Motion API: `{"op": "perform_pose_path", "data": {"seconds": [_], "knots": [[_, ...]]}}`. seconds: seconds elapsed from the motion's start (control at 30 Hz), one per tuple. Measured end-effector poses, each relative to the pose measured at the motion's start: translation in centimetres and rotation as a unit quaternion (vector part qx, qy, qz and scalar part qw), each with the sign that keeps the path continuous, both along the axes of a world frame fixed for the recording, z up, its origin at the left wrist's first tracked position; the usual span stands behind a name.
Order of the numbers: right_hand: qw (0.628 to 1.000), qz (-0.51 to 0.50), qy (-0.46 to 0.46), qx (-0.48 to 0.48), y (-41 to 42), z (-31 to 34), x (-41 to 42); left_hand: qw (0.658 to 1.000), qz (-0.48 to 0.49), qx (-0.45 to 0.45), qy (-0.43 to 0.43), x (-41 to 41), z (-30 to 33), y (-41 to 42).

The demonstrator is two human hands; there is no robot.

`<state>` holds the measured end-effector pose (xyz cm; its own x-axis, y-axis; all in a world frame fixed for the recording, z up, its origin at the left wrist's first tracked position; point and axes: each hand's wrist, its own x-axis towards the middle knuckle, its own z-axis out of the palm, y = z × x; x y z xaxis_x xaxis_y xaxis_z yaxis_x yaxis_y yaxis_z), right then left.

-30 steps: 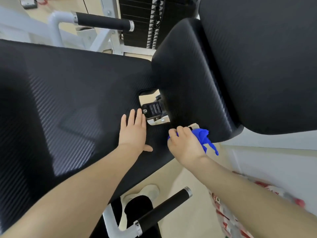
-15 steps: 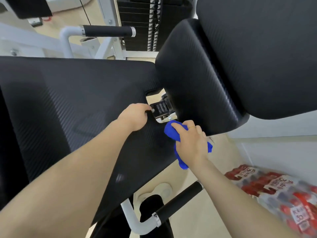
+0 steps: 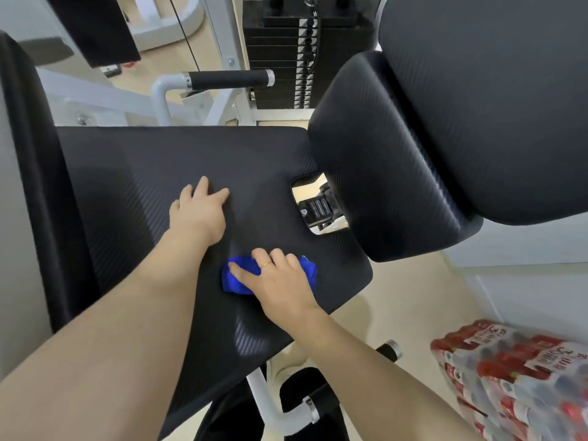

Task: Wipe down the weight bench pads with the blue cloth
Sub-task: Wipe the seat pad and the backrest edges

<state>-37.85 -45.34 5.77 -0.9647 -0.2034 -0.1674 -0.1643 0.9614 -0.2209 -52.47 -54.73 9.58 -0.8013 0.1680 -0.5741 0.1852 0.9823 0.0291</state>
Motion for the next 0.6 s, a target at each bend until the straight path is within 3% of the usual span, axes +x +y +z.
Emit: {"op": "perform_pose_path", "data": {"seconds": [0.07,0.17,0.23,0.3,0.4,0.5,0.6], "knots": [[0.997,-0.064,-0.023,0.032,0.9,0.2,-1.0,0.999,0.005,-0.03,-0.03,0.5,-0.1,-0.7],[0.981,-0.174,-0.082,0.013,2.5,0.1,-3.5,1.0,0.014,-0.028,0.001,0.7,-0.6,-0.9],[0.985,-0.158,-0.073,-0.018,1.2,0.4,-4.4,0.999,0.012,-0.035,0.029,1.1,-1.1,-0.7],[0.996,-0.075,-0.035,-0.027,-0.8,0.8,-4.3,0.998,0.013,-0.039,0.049,1.5,-1.6,-0.5],[1.0,-0.008,-0.011,0.027,-0.2,0.6,-4.8,0.997,0.014,-0.036,0.061,1.8,-2.0,-0.5],[0.995,-0.043,-0.026,0.086,1.4,-0.3,-4.2,0.998,0.021,-0.025,0.05,1.7,-1.6,-0.3],[0.974,-0.145,-0.053,0.162,4.8,0.1,-2.8,0.998,-0.053,-0.018,0.04,2.4,-1.7,0.7]]}}
